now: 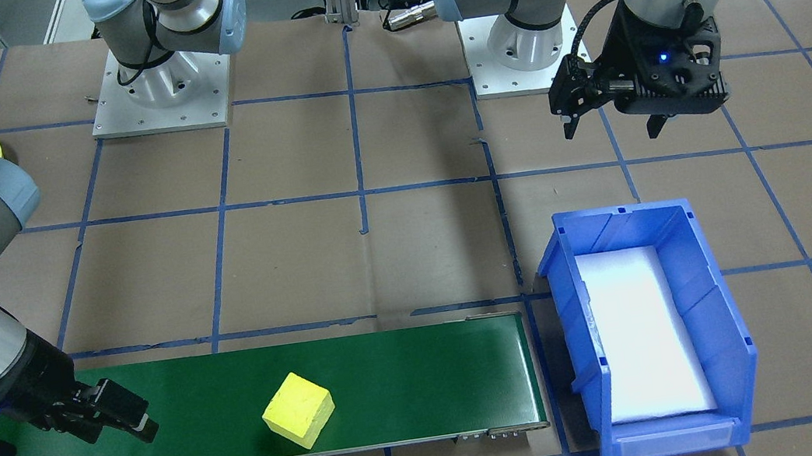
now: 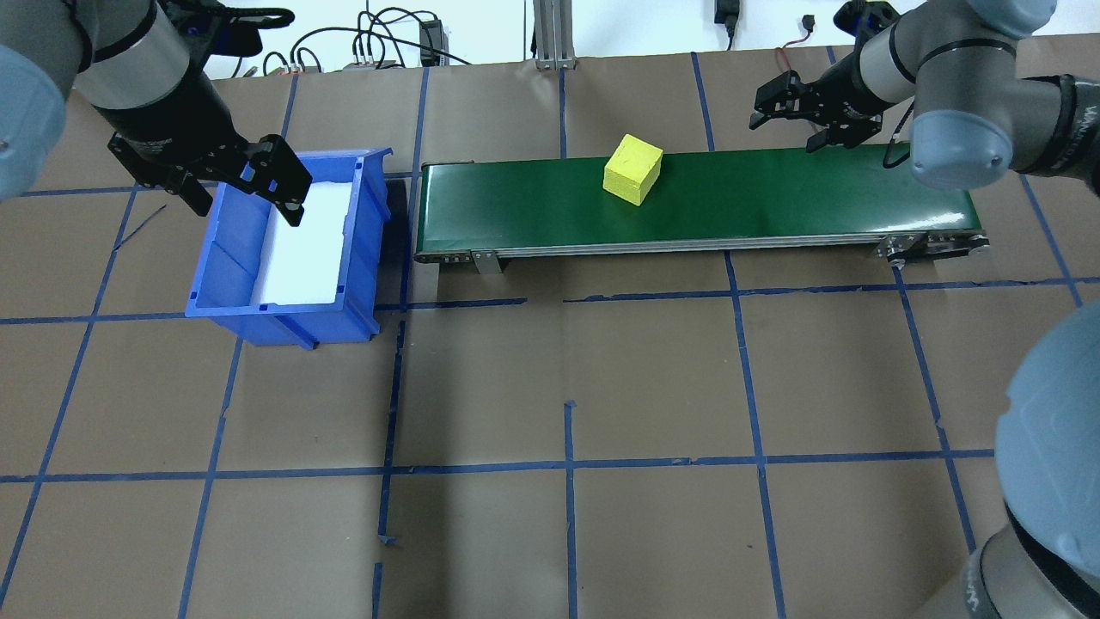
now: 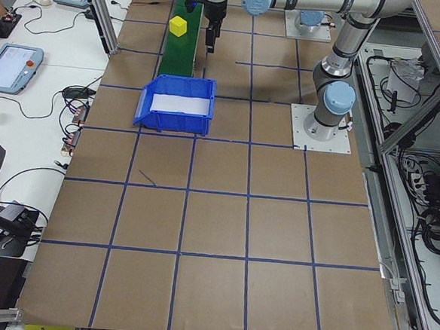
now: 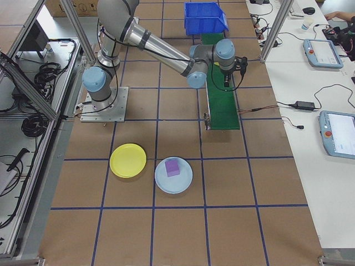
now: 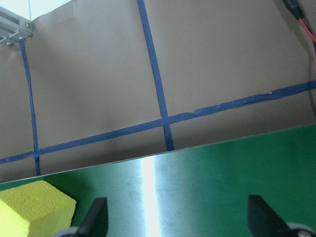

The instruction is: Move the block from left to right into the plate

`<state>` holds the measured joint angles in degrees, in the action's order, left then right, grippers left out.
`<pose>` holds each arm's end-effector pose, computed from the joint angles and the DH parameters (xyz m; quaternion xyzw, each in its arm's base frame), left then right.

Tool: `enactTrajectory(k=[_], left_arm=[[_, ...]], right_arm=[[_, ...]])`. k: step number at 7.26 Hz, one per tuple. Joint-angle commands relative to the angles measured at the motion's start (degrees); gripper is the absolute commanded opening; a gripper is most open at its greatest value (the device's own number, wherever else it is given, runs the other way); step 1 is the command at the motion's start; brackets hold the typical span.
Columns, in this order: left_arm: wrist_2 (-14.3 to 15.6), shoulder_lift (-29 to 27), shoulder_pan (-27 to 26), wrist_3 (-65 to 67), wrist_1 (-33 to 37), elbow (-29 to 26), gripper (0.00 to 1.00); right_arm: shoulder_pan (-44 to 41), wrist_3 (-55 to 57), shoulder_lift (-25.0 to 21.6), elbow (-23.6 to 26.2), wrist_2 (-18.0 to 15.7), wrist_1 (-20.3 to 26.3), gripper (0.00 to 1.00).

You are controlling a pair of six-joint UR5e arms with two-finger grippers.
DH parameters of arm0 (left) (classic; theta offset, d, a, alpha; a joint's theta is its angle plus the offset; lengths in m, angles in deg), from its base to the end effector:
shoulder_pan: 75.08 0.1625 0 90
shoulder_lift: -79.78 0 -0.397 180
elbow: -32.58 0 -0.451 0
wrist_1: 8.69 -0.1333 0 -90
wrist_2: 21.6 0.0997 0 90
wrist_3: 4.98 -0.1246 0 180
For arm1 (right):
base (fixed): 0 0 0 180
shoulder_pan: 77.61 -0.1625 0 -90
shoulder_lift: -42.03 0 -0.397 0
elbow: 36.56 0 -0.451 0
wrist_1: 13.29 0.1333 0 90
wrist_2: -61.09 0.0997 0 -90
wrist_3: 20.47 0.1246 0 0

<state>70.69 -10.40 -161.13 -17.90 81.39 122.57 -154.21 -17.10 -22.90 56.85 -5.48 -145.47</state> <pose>-0.0900 -0.5589 0.4332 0.0782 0.9967 0.0051 0.0194 0.0183 -0.7122 0.2196 0.1178 0.9653 -0.1340 0.1906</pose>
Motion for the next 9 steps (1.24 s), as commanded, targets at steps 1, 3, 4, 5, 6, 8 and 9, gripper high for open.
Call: enactTrajectory(k=[1, 3, 4, 5, 6, 8, 9], left_arm=[[-0.01, 0.01, 0.00, 0.00, 0.00, 0.01, 1.00], [0.08, -0.08, 0.00, -0.09, -0.17, 0.01, 1.00], [0.08, -0.08, 0.09, -0.17, -0.17, 0.01, 1.00], [0.08, -0.08, 0.00, -0.18, -0.17, 0.01, 1.00], [0.00, -0.08, 0.00, -0.18, -0.17, 0.01, 1.00], [0.17, -0.08, 0.18, -0.35, -0.17, -0.26, 1.00], [0.08, -0.08, 0.18, -0.35, -0.17, -0.08, 1.00]], right_arm=[[-0.31, 1.64, 0.15, 0.02, 1.34, -0.09, 1.00], [-0.31, 1.91, 0.50, -0.07, 3.02, -0.18, 1.00], [-0.31, 2.00, 0.50, 0.02, 3.02, -0.18, 1.00], [-0.31, 3.22, 0.50, 0.02, 3.19, -0.18, 1.00], [-0.31, 3.75, 0.76, 0.02, 3.89, -0.18, 1.00], [-0.31, 3.40, 1.11, 0.19, 3.99, -0.18, 1.00], [-0.31, 3.58, 1.11, 0.19, 3.99, -0.18, 1.00]])
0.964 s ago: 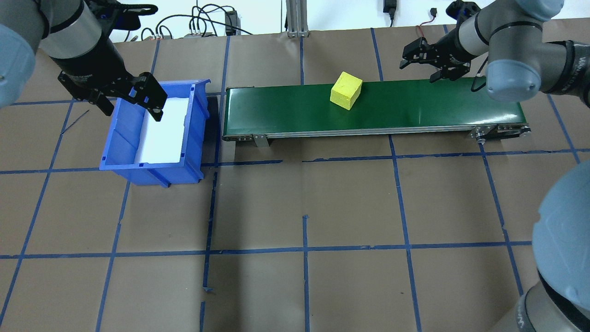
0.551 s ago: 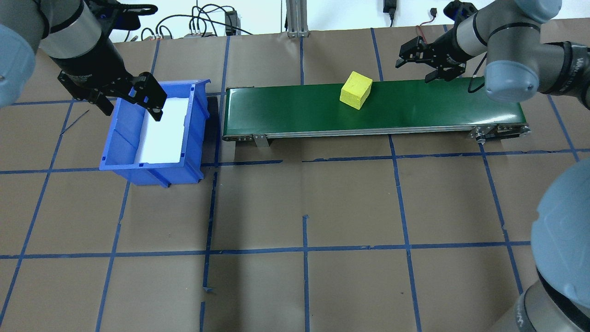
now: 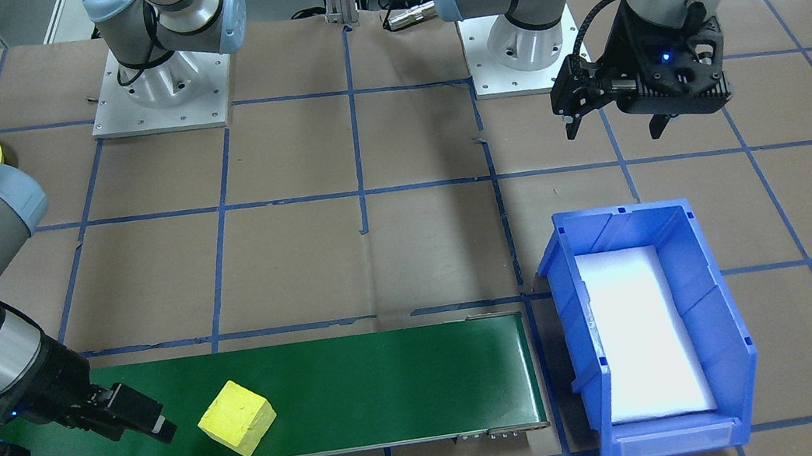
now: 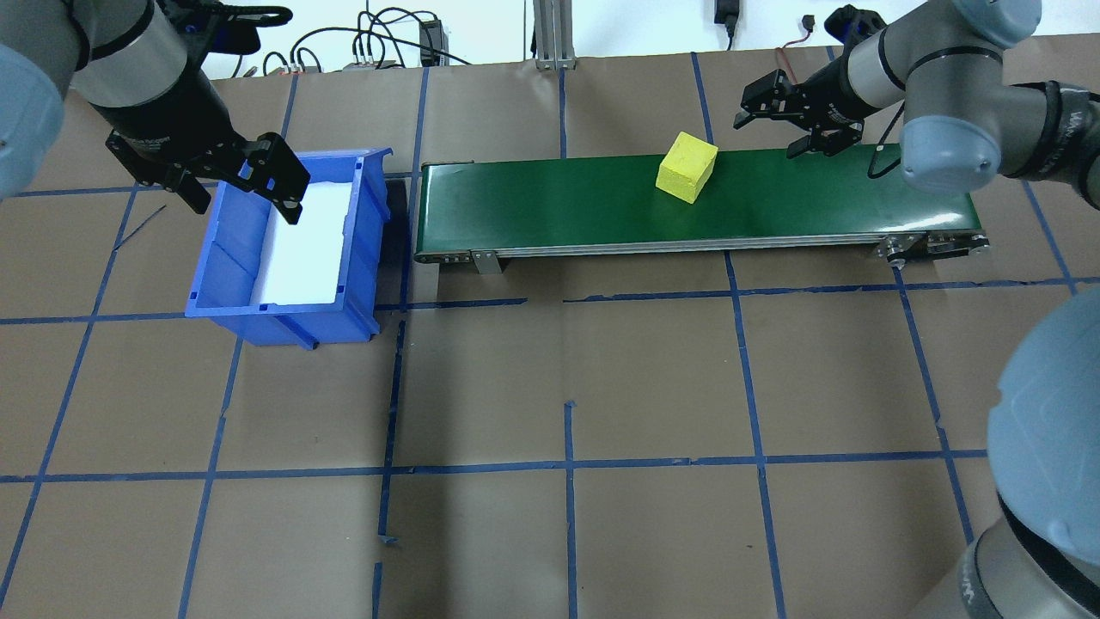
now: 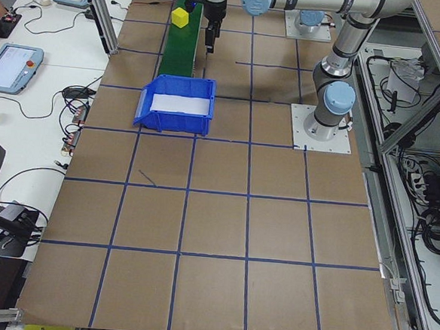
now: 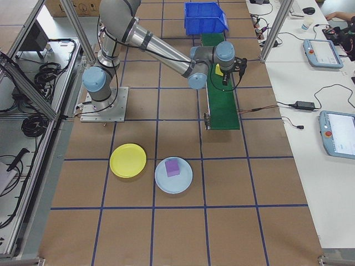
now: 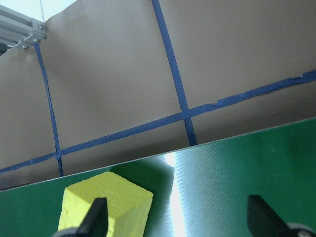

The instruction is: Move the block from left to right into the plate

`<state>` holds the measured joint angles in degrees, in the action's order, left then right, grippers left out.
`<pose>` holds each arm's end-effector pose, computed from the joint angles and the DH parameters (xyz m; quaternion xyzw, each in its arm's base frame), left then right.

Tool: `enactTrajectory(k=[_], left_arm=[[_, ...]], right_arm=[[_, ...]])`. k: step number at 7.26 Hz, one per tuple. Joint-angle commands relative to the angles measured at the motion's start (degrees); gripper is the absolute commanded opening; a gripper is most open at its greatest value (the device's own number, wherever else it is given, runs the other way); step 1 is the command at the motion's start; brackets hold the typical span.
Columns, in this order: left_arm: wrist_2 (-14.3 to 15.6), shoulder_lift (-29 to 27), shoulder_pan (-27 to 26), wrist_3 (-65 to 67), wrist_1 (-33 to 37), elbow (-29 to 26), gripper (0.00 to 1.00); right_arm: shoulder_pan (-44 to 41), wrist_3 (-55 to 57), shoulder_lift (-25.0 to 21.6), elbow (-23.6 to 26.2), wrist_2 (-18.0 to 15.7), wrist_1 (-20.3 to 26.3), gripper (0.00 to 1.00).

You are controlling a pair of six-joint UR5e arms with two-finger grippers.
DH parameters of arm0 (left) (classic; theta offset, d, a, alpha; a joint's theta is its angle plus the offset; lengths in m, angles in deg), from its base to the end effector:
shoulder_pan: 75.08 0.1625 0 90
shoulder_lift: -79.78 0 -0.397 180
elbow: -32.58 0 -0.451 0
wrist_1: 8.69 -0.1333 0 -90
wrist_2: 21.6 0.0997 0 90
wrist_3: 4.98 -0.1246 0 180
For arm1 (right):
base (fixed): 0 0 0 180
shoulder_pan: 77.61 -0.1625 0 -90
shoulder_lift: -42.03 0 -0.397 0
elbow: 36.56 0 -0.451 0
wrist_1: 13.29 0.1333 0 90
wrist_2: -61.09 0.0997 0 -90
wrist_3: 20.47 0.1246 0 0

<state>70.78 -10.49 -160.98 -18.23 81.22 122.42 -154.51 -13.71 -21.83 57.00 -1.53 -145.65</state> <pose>-0.0883 -0.5603 0.4341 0.0798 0.9966 0.0033 0.0205 0.0297 -0.7135 0.2093 0.1408 0.9557 -0.1200 0.2289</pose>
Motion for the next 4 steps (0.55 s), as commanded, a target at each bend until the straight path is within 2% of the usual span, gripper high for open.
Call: enactTrajectory(k=[1, 4], left_arm=[[-0.01, 0.00, -0.06, -0.02, 0.00, 0.07, 1.00], [-0.09, 0.00, -0.06, -0.02, 0.00, 0.16, 1.00]], right_arm=[[0.00, 0.18, 0.05, 0.13, 0.13, 0.09, 1.00], [0.00, 0.45, 0.22, 0.31, 0.13, 0.09, 1.00]])
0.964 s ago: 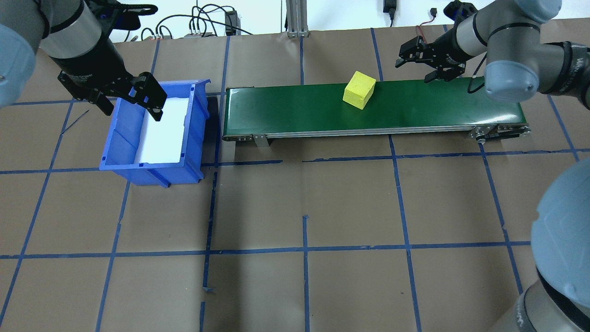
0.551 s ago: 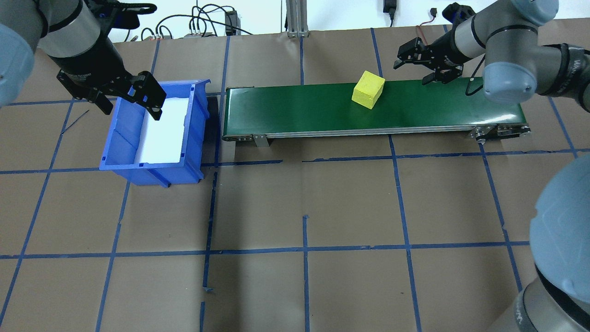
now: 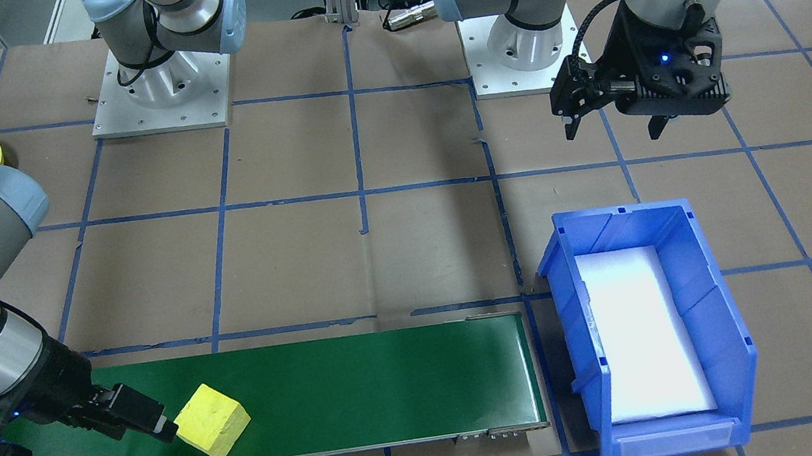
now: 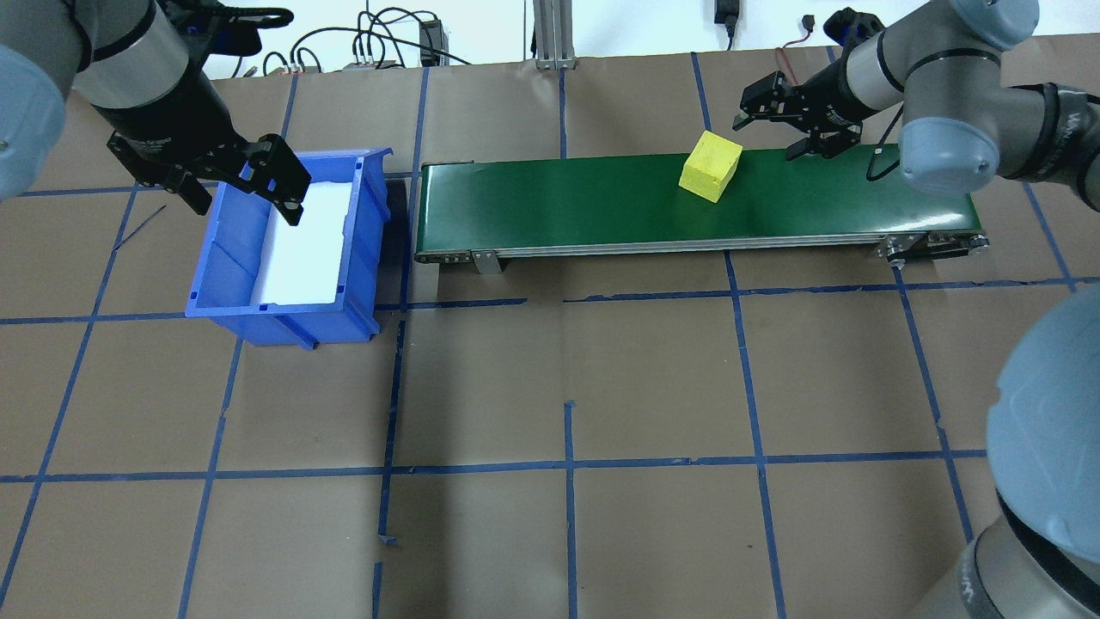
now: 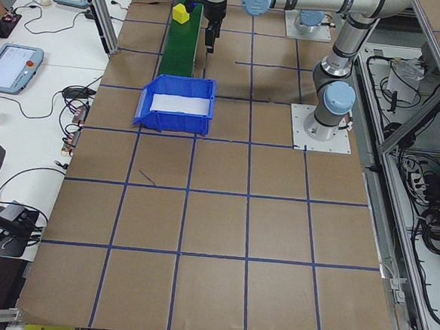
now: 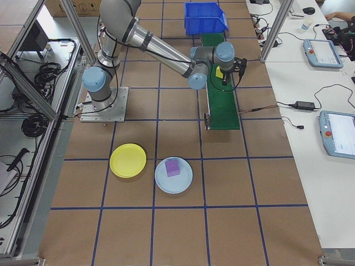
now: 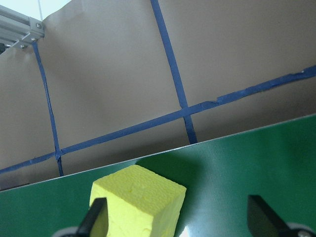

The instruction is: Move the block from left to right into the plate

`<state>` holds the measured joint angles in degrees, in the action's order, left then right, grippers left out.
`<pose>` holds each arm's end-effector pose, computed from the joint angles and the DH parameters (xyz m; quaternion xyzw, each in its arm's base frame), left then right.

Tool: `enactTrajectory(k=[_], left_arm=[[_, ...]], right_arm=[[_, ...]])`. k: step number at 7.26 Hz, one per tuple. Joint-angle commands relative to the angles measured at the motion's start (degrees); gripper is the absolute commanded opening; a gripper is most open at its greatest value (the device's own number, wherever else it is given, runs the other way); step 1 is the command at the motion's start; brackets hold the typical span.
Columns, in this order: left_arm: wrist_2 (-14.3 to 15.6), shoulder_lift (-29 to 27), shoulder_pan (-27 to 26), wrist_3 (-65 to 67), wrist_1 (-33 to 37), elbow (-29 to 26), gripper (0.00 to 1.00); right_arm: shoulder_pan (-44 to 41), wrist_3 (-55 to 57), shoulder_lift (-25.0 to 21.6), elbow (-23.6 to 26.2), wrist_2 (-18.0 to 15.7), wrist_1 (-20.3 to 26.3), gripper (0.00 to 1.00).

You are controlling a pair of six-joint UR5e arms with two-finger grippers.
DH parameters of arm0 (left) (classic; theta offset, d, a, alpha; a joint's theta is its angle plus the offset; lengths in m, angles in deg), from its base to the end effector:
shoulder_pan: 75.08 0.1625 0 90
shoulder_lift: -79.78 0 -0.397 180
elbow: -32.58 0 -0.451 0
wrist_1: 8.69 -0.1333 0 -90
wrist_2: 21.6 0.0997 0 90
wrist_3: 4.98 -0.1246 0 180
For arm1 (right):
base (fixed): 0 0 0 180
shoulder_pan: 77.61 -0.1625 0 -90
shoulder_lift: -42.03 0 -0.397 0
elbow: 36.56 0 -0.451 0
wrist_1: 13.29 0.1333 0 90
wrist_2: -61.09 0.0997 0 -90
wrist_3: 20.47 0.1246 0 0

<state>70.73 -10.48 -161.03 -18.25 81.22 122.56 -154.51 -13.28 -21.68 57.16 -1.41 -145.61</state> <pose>-0.0889 -0.5598 0.4328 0.0804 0.9966 0.0044 0.0199 0.0301 -0.7127 0.2061 0.1450 0.9551 -0.1162 0.2306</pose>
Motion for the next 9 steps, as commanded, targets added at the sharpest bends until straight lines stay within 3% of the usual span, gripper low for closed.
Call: enactTrajectory(k=[1, 7, 8, 9], left_arm=[[-0.05, 0.00, -0.01, 0.00, 0.00, 0.02, 1.00], [0.04, 0.00, -0.09, 0.00, 0.00, 0.02, 1.00], [-0.05, 0.00, -0.09, 0.00, 0.00, 0.11, 1.00], [-0.14, 0.09, -0.09, 0.00, 0.00, 0.11, 1.00]], right_arm=[[0.00, 0.10, 0.33, 0.15, -0.43, 0.13, 1.00], [0.09, -0.77, 2.44, 0.67, -0.69, -0.14, 1.00], [0.17, -0.86, 2.53, 0.33, -1.83, -0.22, 0.99], [0.26, -2.60, 2.10, 0.50, -7.76, -0.83, 0.85]])
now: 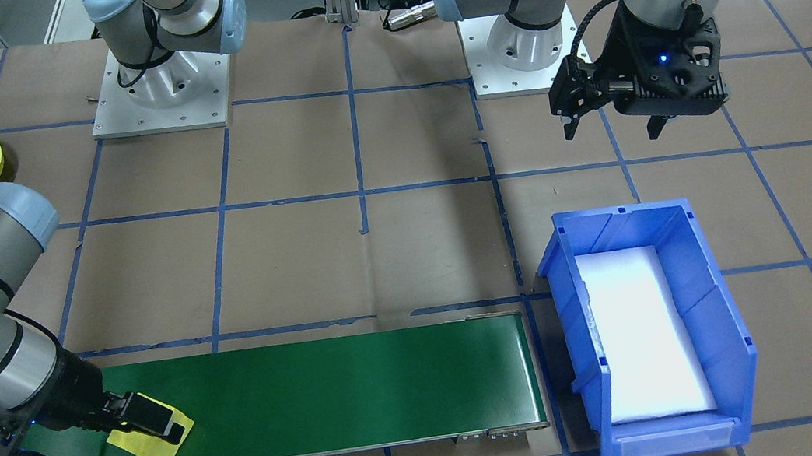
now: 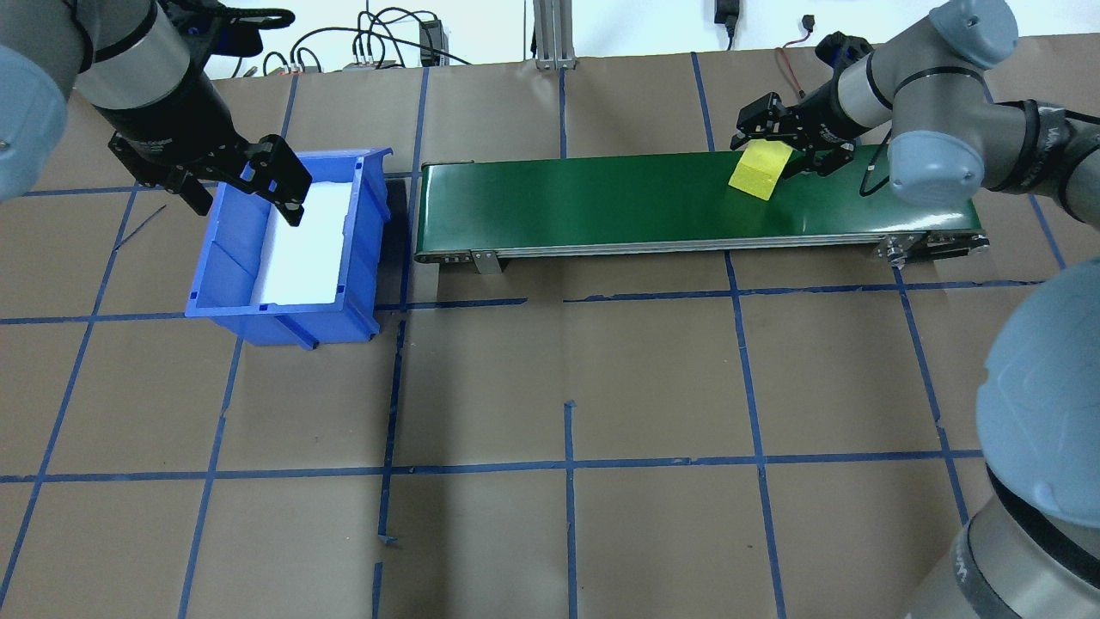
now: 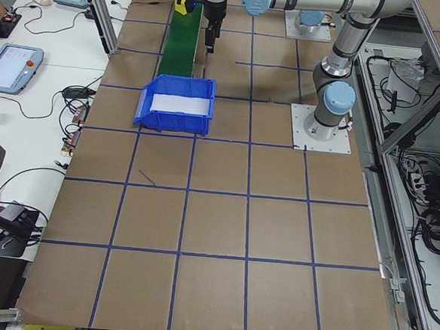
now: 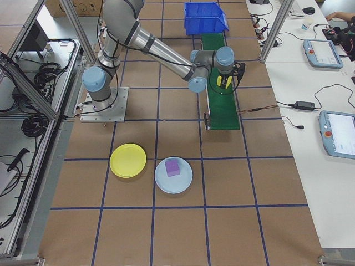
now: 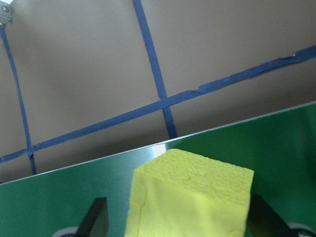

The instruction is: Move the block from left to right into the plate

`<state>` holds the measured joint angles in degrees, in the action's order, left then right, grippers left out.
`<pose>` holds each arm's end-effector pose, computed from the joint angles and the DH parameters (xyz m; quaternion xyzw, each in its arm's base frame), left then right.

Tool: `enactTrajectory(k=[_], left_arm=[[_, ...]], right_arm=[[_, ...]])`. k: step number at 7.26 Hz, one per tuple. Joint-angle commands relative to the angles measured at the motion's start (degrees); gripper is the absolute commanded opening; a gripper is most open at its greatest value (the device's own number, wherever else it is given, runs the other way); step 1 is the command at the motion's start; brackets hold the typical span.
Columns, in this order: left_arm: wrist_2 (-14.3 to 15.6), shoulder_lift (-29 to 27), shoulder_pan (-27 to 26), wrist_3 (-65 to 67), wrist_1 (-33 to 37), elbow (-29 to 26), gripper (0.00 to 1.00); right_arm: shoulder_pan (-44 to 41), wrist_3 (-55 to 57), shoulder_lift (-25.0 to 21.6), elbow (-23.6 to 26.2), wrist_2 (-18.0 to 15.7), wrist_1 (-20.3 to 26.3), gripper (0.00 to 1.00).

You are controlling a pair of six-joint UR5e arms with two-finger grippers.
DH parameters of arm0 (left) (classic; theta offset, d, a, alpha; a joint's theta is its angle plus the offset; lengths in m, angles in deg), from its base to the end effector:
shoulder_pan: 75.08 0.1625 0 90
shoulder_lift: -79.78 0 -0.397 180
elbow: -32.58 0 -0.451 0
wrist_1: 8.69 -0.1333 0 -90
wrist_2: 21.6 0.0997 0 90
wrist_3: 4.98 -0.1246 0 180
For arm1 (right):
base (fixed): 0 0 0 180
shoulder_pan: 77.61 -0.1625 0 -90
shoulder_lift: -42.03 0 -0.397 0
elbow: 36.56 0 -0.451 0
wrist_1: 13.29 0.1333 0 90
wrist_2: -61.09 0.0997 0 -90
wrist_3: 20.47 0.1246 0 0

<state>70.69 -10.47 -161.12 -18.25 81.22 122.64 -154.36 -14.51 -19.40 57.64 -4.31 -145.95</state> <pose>-0.0899 -0.5595 0.4322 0.0812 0.9965 0.0049 0.0195 0.0228 -0.7109 0.1726 0.1443 0.9628 -0.0975 0.2065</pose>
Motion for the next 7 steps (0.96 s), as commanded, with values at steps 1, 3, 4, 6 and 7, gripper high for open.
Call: enactTrajectory(k=[1, 3, 4, 6, 7], left_arm=[[-0.10, -0.02, -0.01, 0.00, 0.00, 0.03, 1.00], [-0.19, -0.02, -0.01, 0.09, 0.00, 0.03, 1.00], [-0.27, -0.02, -0.01, 0.00, 0.00, 0.03, 1.00], [-0.28, -0.02, -0.09, 0.00, 0.00, 0.12, 1.00], [-0.28, -0.02, -0.09, 0.00, 0.00, 0.12, 1.00]], right_arm=[[0.63, -5.22, -0.80, -0.16, -7.01, -0.06, 0.44], [3.26, -13.03, -4.82, 0.45, -12.18, 1.69, 0.22], [7.97, -21.87, -10.24, 0.45, -14.74, 10.75, 0.18], [18.69, -32.98, -20.79, 3.24, -19.82, 26.61, 0.17], [23.61, -36.34, -23.89, 6.66, -24.91, 26.75, 0.19]])
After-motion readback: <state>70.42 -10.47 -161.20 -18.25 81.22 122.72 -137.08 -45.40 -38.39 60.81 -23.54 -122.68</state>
